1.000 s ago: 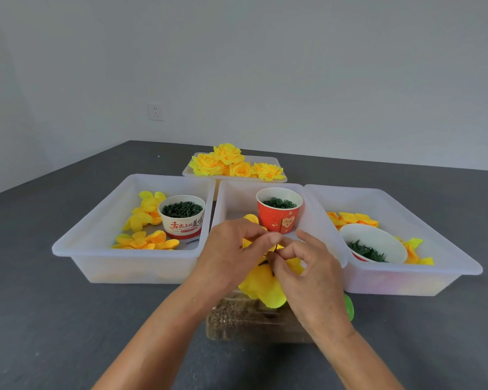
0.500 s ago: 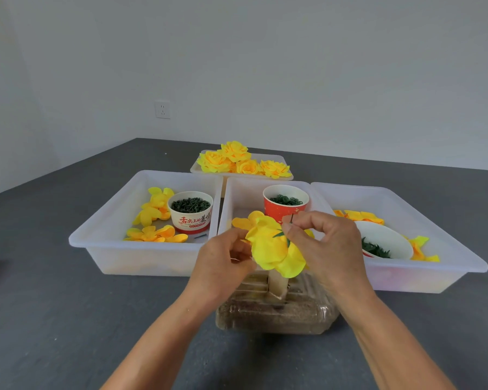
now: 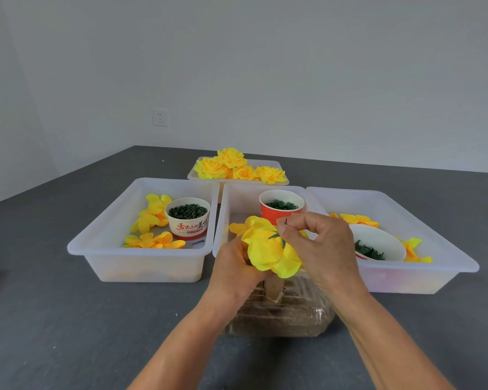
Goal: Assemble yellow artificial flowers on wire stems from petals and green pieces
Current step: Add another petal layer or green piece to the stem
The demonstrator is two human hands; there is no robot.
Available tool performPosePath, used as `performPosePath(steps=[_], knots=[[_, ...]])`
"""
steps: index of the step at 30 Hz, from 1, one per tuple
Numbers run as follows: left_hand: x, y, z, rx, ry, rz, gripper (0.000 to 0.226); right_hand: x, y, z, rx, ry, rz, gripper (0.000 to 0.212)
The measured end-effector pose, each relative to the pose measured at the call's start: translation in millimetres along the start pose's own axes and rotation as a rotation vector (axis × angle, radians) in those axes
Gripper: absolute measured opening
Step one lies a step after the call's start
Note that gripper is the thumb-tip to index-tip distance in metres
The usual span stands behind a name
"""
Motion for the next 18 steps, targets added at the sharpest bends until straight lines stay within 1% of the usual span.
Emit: performPosePath(steps=[3,5,10,13,16,18], knots=[[-0.7,-1.8,-1.1,0.038,0.034,-0.016,0.053,-4.3,1.1,4.0,-0.028,0.014,-0.003,0.014],[-0.3,-3.1,-0.9,0.069,0.038,-0.023,0.056,-6.9,1.0,7.1,-0.039,0.026,-0.002,0.018],[-0.2,-3.6,0.7,0.091,0.047,0.007,0.051,-17.1,3.9,14.3,-0.085,0.061,-0.025,0.026],[-1.4,-4.2,1.3,0.061,0.042,0.015,0.051,-24.4,6.4,18.3,-0.113,0.073,-0.039,0.03],[-1.9,-3.6,-0.4,0.009,0.027,0.007,0.044,-31.0,7.5,19.4,-0.137,0.035,-0.066,0.034],[-1.1,-3.3,-2.5,-0.012,0.028,0.02,0.041,-34.4,9.1,18.2,-0.165,-0.013,-0.094,0.03]])
Point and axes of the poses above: each hand's wrist, its own x-axis away from the middle knuckle, its own y-axis out of the back of the hand, z = x × y, the point moved 1 cm from there along -x, towards the middle knuckle, and after that the axes turned 10 degrees about -z, right-handed, at the moved point
